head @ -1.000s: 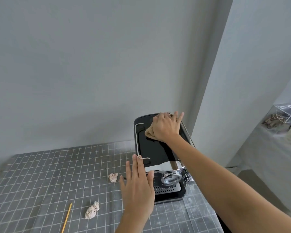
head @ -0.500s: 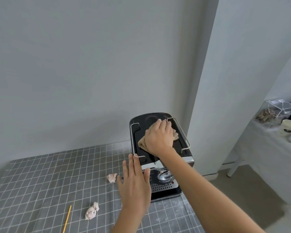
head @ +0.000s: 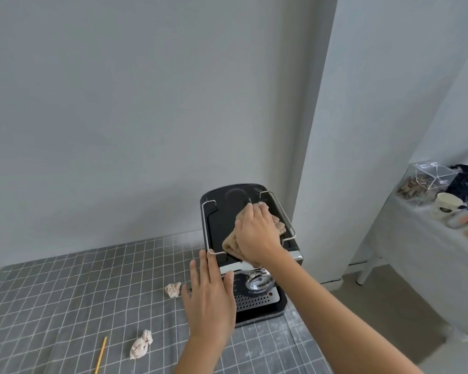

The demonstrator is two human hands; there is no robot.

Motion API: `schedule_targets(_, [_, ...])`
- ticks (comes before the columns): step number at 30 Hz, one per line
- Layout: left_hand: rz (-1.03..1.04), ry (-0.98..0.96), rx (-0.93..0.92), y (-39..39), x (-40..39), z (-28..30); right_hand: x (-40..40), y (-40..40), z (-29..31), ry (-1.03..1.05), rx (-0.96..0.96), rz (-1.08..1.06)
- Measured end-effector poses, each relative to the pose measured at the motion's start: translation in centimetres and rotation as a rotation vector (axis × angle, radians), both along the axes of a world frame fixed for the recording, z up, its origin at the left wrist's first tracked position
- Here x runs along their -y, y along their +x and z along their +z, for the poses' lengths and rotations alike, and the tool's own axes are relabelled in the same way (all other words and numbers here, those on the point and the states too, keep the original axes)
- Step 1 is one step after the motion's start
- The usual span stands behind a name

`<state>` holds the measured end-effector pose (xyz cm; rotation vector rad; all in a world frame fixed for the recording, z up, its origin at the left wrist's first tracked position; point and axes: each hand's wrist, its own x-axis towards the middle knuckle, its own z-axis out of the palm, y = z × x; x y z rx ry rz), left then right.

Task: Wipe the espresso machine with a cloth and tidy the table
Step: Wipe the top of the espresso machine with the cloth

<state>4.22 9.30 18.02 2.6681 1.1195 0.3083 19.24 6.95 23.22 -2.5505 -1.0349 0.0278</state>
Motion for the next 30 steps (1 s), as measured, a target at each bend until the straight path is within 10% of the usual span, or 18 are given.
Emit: schedule_targets(30, [-0.022, -0.052, -0.035, -0.3, -0.2, 0.2, 2.5, 2.3, 0.1, 0.202, -0.135, 0.187])
